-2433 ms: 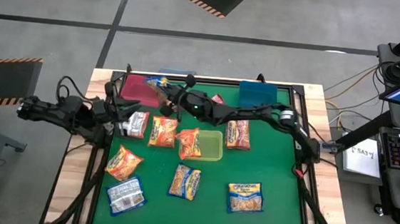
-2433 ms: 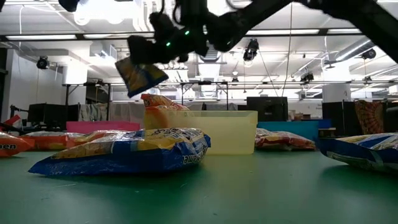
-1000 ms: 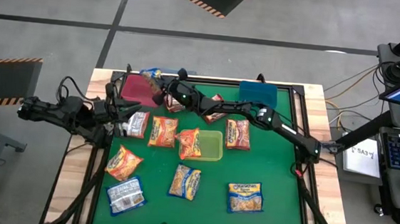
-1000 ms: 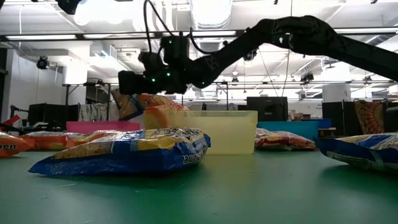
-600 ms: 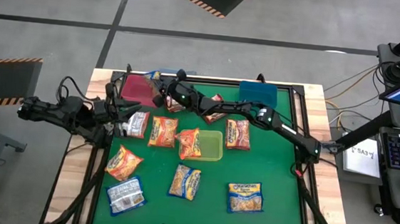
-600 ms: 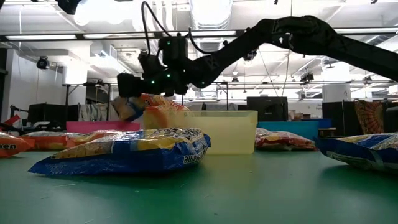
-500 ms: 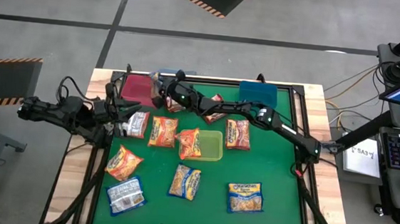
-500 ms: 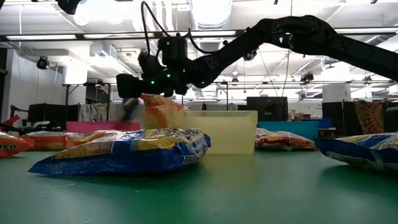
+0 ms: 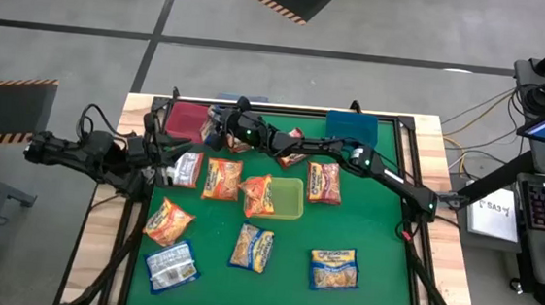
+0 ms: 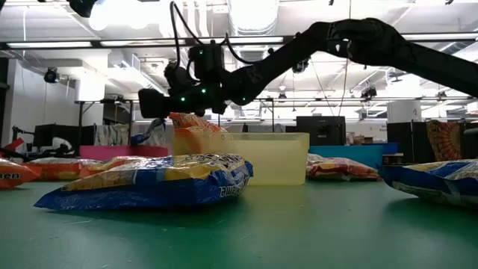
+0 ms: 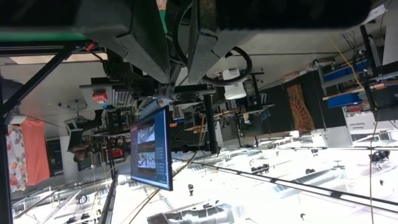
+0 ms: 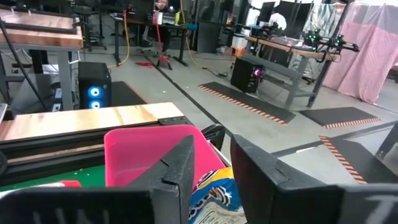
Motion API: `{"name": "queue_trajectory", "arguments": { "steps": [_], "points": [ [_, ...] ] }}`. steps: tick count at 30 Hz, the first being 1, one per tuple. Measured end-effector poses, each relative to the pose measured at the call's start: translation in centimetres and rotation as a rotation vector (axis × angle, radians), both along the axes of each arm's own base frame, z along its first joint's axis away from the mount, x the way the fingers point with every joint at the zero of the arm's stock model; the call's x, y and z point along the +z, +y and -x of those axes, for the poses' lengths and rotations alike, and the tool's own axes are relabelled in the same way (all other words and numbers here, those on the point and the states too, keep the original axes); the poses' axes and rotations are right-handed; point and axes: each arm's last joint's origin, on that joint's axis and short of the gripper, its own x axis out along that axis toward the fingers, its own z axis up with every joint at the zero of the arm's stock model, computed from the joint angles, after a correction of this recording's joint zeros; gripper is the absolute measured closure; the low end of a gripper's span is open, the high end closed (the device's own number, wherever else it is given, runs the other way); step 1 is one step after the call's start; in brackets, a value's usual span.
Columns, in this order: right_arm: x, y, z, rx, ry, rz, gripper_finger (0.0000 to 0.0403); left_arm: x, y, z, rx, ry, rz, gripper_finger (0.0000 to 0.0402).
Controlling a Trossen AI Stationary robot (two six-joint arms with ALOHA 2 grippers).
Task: Sort Maruchan noodles
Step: Put the blue noodle pack into the red bin
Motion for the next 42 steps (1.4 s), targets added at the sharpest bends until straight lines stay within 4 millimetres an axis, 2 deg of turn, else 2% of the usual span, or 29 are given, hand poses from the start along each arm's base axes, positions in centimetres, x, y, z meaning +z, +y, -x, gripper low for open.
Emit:
{"name": "queue_trajectory", "arguments": {
  "steps": [2, 5, 10, 15, 20, 24, 31, 38, 42],
  "points": [
    [0.5, 0.1, 0.1, 0.002, 0.002, -0.017, 0.0316, 0.0, 0.0, 0.0, 0.000, 0.001, 0.000, 0.0359],
    [2.2, 0.4, 0.5, 0.004, 0.021, -0.043, 0.0322, 0.0, 0.0, 0.0, 0.000, 0.004, 0.000, 0.0359],
    [8.2, 1.7, 2.5, 0.018, 0.124, -0.040, 0.0334, -0.1, 0.1, 0.0, 0.048, 0.003, 0.051, 0.0359],
    [13.5, 4.2, 6.0, 0.060, 0.297, -0.030, 0.0349, -0.7, 0.6, -0.4, 0.266, 0.047, 0.128, 0.0360],
    [16.3, 7.5, 10.8, 0.103, 0.355, -0.063, 0.0370, -1.2, 0.8, -1.2, 0.444, 0.094, 0.163, 0.0363],
    [16.1, 10.2, 15.4, 0.132, 0.373, -0.136, 0.0385, -0.9, 0.7, -1.9, 0.441, 0.103, 0.177, 0.0363],
    [12.7, 14.2, 21.5, 0.210, 0.351, -0.166, 0.0394, -0.1, 0.1, -4.4, 0.413, 0.182, 0.181, 0.0363],
    [10.4, 15.2, 26.1, 0.235, 0.271, -0.143, 0.0394, -0.4, 0.5, -8.0, 0.479, 0.267, 0.192, 0.0363],
    [9.6, 15.3, 28.1, 0.238, 0.219, -0.141, 0.0394, -0.8, 2.2, -9.4, 0.582, 0.361, 0.194, 0.0363]
  ]
}}
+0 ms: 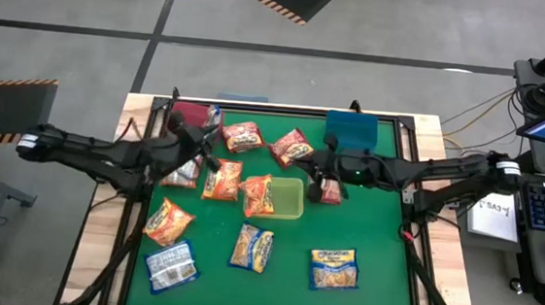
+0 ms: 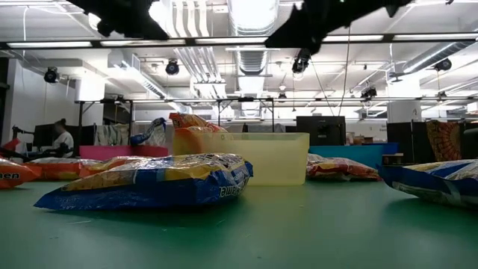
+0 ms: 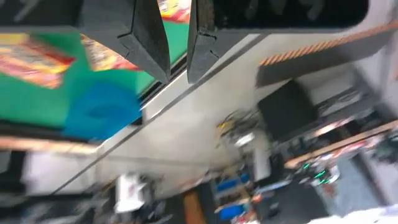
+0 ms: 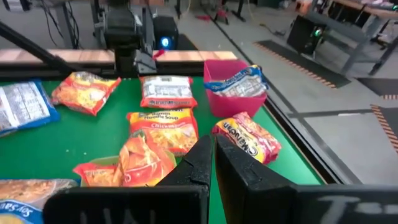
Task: Sort Maruchan noodles
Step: Put the blue noodle pack into the red bin
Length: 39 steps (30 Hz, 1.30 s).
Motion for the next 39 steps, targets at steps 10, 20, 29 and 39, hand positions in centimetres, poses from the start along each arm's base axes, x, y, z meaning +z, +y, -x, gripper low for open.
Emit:
{"name": "queue_trajectory", "arguments": {
  "steps": [10, 20, 29, 39],
  "points": [
    [-1.0, 0.0, 2.1, 0.003, -0.059, 0.017, 0.0394, 1.3, 8.4, 1.1, 0.149, 0.232, 0.421, 0.0363],
    [-1.5, 0.0, 1.8, 0.008, -0.034, 0.033, 0.0394, -1.7, 15.1, 3.0, 0.412, 0.534, 0.796, 0.0363],
    [-2.1, 0.0, 2.0, 0.016, 0.015, 0.029, 0.0394, -6.3, 18.2, 0.8, 0.425, 0.664, 0.878, 0.0363],
    [-2.1, 0.1, 2.0, 0.014, 0.012, 0.021, 0.0394, -8.6, 20.0, -1.1, 0.398, 0.633, 0.875, 0.0363]
  ]
}}
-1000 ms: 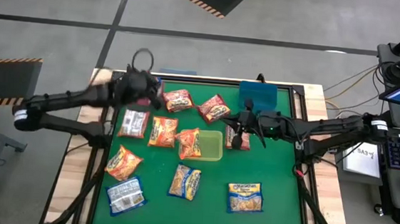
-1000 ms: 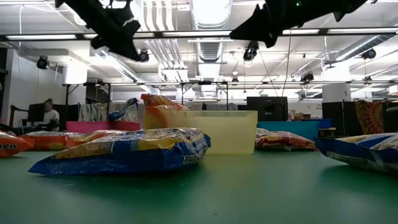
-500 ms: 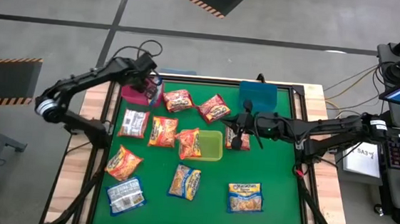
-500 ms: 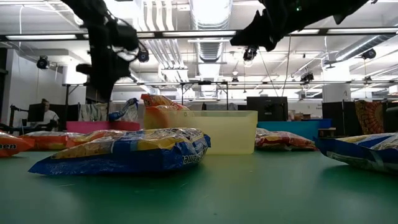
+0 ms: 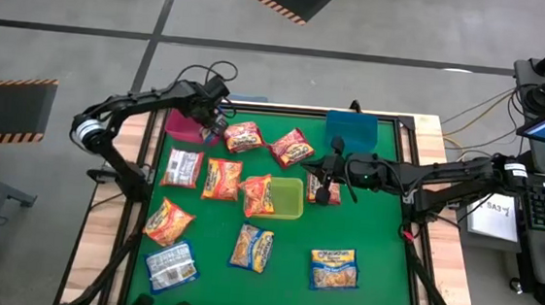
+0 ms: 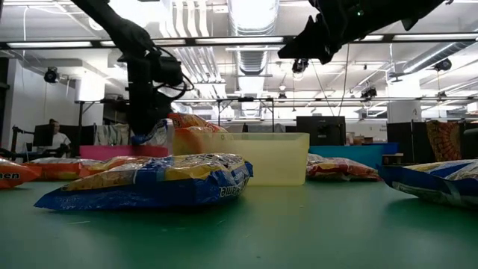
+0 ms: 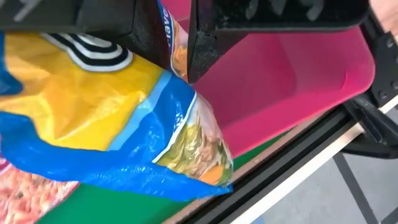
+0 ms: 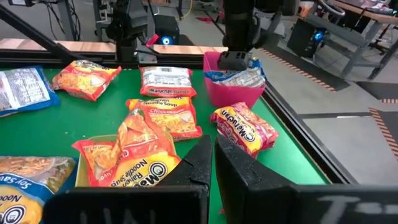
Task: Sort Maruchan noodles
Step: Put the blue noodle pack into the red bin, then put the red noodle pack into the blue bin
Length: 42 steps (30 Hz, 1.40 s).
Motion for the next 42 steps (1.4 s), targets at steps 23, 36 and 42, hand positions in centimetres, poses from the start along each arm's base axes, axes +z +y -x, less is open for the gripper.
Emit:
{"name": "queue_trajectory", "arguments": {
  "steps": [23, 36, 42],
  "points": [
    [-2.1, -0.1, 0.9, -0.162, 0.152, -0.276, 0.0394, 8.2, -11.4, -2.2, -0.421, -0.431, -0.207, 0.0363],
    [-5.8, -0.9, 4.6, -0.572, 0.513, -0.621, 0.0394, 7.5, -20.0, -5.2, -0.957, -0.594, -0.343, 0.0363],
    [-6.3, -1.4, 5.5, -0.649, 0.582, -0.650, 0.0394, 7.8, -20.2, -5.3, -0.976, -0.606, -0.361, 0.0363]
  ]
}}
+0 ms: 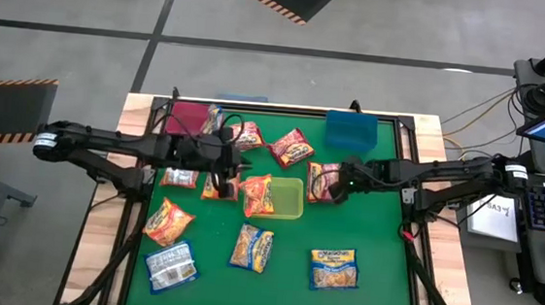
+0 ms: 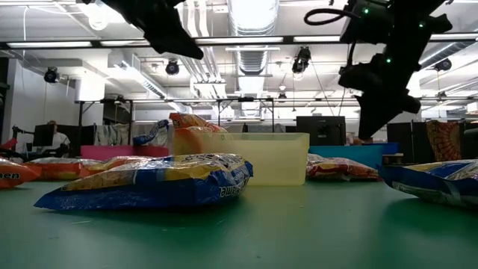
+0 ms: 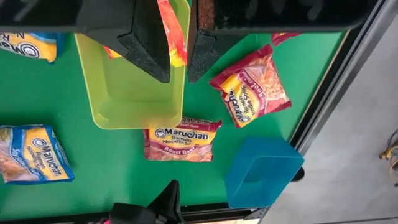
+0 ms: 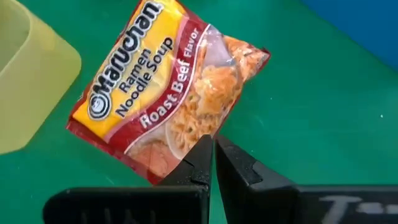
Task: Sort Maruchan noodles
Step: Put the red noodle pack into the blue bin
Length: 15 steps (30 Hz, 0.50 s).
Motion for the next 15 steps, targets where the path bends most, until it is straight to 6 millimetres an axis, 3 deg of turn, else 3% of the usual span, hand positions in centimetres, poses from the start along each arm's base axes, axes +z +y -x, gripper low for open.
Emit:
{"name": "queue_trajectory", "arguments": {
  "steps": [7, 15],
  "points": [
    [0.26, -0.32, -0.50, -0.023, -0.069, -0.013, 0.0370, -0.02, 0.02, 0.01, 0.003, 0.003, -0.008, 0.0363],
    [0.42, -0.53, -0.73, -0.144, -0.138, -0.039, 0.0273, 0.11, 0.03, -0.07, -0.006, -0.009, -0.027, 0.0363]
  ]
}}
